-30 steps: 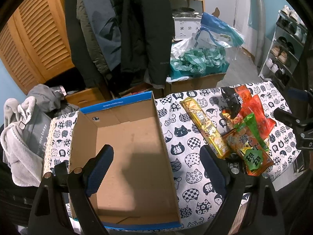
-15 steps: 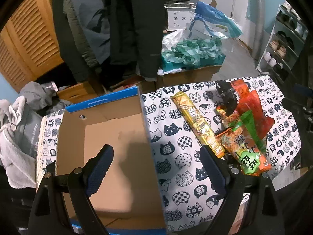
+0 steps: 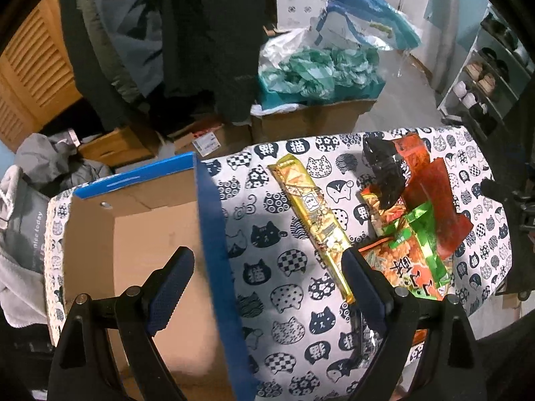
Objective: Organize snacks
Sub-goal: 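Grasp the yellow stick-snack pack with the left tool while the right tool grasps the orange-red bag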
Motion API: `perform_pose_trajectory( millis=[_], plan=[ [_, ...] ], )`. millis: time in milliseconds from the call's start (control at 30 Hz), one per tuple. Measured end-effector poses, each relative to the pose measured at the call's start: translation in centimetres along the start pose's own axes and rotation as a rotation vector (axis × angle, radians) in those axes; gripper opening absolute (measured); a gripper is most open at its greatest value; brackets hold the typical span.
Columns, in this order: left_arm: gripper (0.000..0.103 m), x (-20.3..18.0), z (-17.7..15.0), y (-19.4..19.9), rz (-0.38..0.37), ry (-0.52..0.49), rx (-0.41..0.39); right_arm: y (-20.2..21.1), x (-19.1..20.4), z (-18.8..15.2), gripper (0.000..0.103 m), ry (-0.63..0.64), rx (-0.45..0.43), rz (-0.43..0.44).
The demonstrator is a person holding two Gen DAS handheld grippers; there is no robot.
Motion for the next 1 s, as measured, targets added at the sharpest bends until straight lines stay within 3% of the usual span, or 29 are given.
perform_pose_trajectory(
  millis=[200, 433, 633, 1000],
  plan=[
    [0.092, -1.2, 1.4, -3.3, -0.024, -0.009, 0.06, -3.9, -1.4, -0.2, 0.1, 0.007, 0.072, -0.049],
    [0.092, -1.7, 2.3, -8.3, -0.085, 0.048, 0.161, -6.7, -2.3, -1.0, 0.099, -0.016, 0.105, -0.036],
    [0.092, -2.0, 3.0, -11.7, -0.077, 0.084, 0.217, -9.2, -2.7, -2.2, 0.094, -0.025, 0.154, -0.038],
    [0.092, -2.5, 4.2, -15.7, -0.082, 0.11, 0.256, -11.8, -1.1, -2.9, 0.086, 0.036, 0.177, -0.04]
  ],
)
Point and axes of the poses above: each gripper's, at about its wrist camera, not at the fingertips, and y roughly against the way its jaws point, x to its left, z to its top, the point moved 1 cm from there along -y, roughly the way its jaws point, and after that the axes turned 15 degrees about -y, right-handed, at the moved point
